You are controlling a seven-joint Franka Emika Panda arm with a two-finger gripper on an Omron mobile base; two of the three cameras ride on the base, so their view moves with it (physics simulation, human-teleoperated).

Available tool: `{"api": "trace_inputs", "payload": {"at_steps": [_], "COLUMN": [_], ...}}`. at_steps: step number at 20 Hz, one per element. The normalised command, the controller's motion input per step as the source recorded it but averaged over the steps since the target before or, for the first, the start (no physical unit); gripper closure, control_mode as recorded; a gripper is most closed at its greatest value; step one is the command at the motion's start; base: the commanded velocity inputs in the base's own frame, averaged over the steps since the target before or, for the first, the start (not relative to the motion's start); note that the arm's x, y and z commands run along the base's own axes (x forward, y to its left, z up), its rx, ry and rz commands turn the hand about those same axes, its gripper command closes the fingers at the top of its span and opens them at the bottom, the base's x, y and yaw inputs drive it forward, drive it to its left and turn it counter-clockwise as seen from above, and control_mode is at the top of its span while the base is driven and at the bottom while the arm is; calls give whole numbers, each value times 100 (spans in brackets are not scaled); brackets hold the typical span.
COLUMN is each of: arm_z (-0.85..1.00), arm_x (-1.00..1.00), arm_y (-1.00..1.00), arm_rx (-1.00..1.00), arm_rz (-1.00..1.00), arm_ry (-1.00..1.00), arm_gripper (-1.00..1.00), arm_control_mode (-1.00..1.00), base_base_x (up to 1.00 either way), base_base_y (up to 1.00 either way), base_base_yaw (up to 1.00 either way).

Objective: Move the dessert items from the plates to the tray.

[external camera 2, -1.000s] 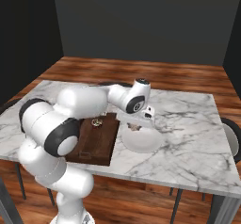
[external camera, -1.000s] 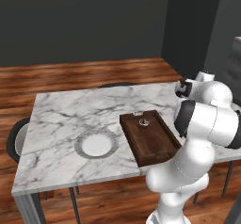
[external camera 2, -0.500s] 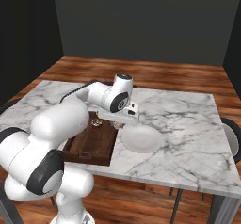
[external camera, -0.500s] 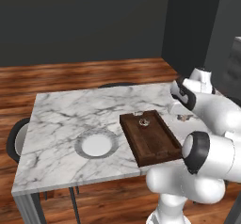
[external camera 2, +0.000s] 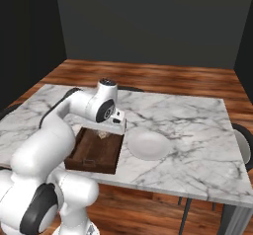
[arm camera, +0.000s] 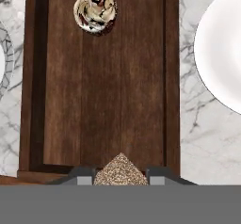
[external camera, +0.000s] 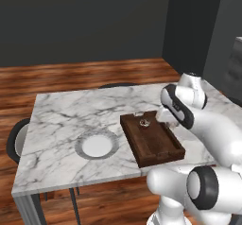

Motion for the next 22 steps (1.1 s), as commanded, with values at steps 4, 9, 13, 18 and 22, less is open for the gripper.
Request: {"api": "trace_inputs", "payload": {"at_steps": [4,9,13,18,22], "arm_z": [0,-2,-15,-16,-18], "arm_x": [-14,4,17,17,18], "arm_y": [61,29,0,0,0], "arm_rx": [0,-1,-3,-6,-5], "arm_rz": [2,0,-7,-11,-11], "arm_ry": [0,0,0,2,4], "arm_gripper": [100,100,100,100,100], "arm_control_mode": [-100,-100,-100,-100,-100], "base_base_x": [0,0,0,0,0], "base_base_y": [0,0,0,0,0], "base_base_yaw": [0,0,0,0,0]}}
